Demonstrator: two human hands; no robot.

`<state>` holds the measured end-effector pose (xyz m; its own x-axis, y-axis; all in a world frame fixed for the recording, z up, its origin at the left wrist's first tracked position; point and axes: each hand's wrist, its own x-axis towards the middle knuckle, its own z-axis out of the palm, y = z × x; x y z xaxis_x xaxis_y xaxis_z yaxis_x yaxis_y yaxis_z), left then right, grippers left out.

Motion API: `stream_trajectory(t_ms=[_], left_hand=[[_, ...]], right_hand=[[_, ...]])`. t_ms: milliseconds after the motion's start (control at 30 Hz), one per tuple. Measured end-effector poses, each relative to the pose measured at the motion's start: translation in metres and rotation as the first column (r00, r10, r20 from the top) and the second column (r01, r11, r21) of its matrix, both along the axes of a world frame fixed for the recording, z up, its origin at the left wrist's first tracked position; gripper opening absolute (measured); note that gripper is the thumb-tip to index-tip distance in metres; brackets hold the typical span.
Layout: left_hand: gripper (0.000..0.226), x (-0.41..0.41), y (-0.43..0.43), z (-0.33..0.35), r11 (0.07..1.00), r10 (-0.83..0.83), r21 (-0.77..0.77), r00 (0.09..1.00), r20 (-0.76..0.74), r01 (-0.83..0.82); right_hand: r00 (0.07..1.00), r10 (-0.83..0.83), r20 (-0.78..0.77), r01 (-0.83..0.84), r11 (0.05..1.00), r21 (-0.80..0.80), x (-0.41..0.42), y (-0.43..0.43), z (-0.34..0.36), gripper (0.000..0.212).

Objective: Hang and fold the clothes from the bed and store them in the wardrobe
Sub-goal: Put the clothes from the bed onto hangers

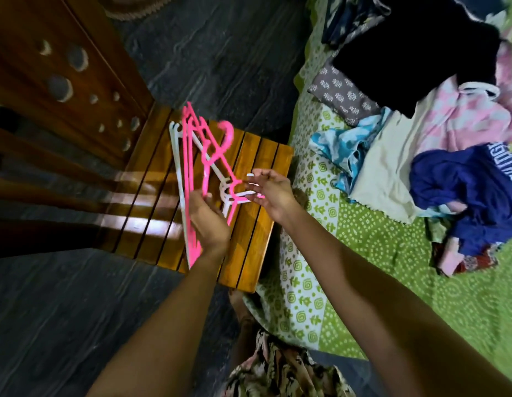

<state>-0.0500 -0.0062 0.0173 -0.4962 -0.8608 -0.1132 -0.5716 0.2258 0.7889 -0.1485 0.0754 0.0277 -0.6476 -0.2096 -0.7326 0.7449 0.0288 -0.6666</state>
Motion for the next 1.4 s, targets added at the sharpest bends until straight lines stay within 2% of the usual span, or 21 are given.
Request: stream_trajectory(t_ms=[100, 167, 233, 300, 367, 467, 533, 600, 633, 667, 733, 800, 867, 933, 1000, 1100, 1167, 1267, 1400], left_hand=[[0.02, -0.006, -0.011, 0.029, 0.995, 0.065, -0.062, 0.991, -0.12, -0.073], [0.023, -0.009, -0.01, 0.048, 0.994, 0.011, -0.104, 0.99, -0.143, -0.026], [0.024, -0.01, -0.003, 0.074, 0.99, -0.053, -0.135, 0.984, -0.168, 0.03], [0.026, -0.013, 0.008, 0.099, 0.987, -0.111, -0.136, 0.978, -0.175, 0.088], [0.041, -0.02, 0.02, 0.121, 0.976, -0.193, -0.134, 0.965, -0.176, 0.171], [0.061, -0.036, 0.042, 0.146, 0.918, -0.365, -0.215, 0.922, -0.131, 0.333], [0.058, -0.052, 0.066, 0.165, 0.885, -0.444, -0.214, 0.888, -0.124, 0.413], [0.055, -0.067, 0.086, 0.176, 0.869, -0.48, -0.203, 0.87, -0.117, 0.452], [0.054, -0.074, 0.097, 0.179, 0.852, -0.506, -0.21, 0.857, -0.102, 0.479], [0.053, -0.08, 0.107, 0.181, 0.829, -0.538, -0.226, 0.839, -0.076, 0.511], [0.044, -0.096, 0.135, 0.185, 0.781, -0.594, -0.266, 0.803, -0.041, 0.564], [0.033, -0.113, 0.17, 0.19, 0.739, -0.644, -0.305, 0.762, -0.06, 0.601], [0.029, -0.131, 0.2, 0.19, 0.677, -0.706, -0.347, 0.706, -0.057, 0.649], [0.035, -0.147, 0.232, 0.188, 0.658, -0.719, -0.373, 0.693, -0.055, 0.654], [0.035, -0.158, 0.258, 0.183, 0.679, -0.677, -0.421, 0.735, -0.04, 0.602], [0.023, -0.175, 0.302, 0.178, 0.729, -0.556, -0.491, 0.831, -0.017, 0.478], [0.02, -0.18, 0.314, 0.179, 0.771, -0.518, -0.466, 0.853, -0.061, 0.435], [0.02, -0.196, 0.339, 0.169, 0.835, -0.474, -0.375, 0.872, -0.117, 0.404], [0.022, -0.206, 0.358, 0.149, 0.892, -0.391, -0.292, 0.913, -0.12, 0.344]], right_hand=[[0.988, 0.068, -0.142, -0.067, 0.998, 0.008, -0.001, 0.0, 0.031, 0.012], [0.965, 0.089, -0.246, -0.08, 0.996, 0.044, -0.002, 0.004, 0.046, 0.008], [0.913, 0.147, -0.38, -0.095, 0.984, 0.152, -0.003, 0.013, 0.065, 0.015], [0.815, 0.271, -0.512, -0.118, 0.943, 0.312, -0.009, 0.028, 0.086, 0.023], [0.709, 0.371, -0.6, -0.116, 0.9, 0.419, -0.017, 0.048, 0.109, 0.032], [0.544, 0.455, -0.705, -0.019, 0.847, 0.532, -0.032, 0.088, 0.137, 0.045], [0.511, 0.429, -0.745, 0.087, 0.836, 0.541, -0.041, 0.126, 0.158, 0.046], [0.594, 0.29, -0.75, 0.234, 0.83, 0.507, -0.049, 0.163, 0.169, 0.034], [0.638, 0.27, -0.721, 0.277, 0.794, 0.541, -0.053, 0.182, 0.173, 0.036], [0.639, 0.325, -0.697, 0.302, 0.727, 0.616, -0.057, 0.201, 0.174, 0.038], [0.582, 0.483, -0.654, 0.316, 0.607, 0.729, -0.069, 0.243, 0.177, 0.03], [0.506, 0.617, -0.602, 0.271, 0.549, 0.791, -0.085, 0.279, 0.175, 0.024], [0.453, 0.628, -0.633, 0.235, 0.601, 0.764, -0.099, 0.305, 0.173, 0.021], [0.449, 0.591, -0.67, 0.25, 0.637, 0.729, -0.114, 0.328, 0.174, 0.017], [0.432, 0.568, -0.701, 0.268, 0.661, 0.701, -0.127, 0.346, 0.176, 0.017], [0.362, 0.583, -0.727, 0.225, 0.702, 0.676, -0.151, 0.378, 0.173, 0.016], [0.337, 0.574, -0.746, 0.219, 0.723, 0.655, -0.157, 0.39, 0.17, 0.016], [0.354, 0.539, -0.764, 0.218, 0.747, 0.628, -0.173, 0.411, 0.157, 0.022], [0.359, 0.484, -0.798, 0.336, 0.731, 0.594, -0.188, 0.434, 0.135, 0.019]])
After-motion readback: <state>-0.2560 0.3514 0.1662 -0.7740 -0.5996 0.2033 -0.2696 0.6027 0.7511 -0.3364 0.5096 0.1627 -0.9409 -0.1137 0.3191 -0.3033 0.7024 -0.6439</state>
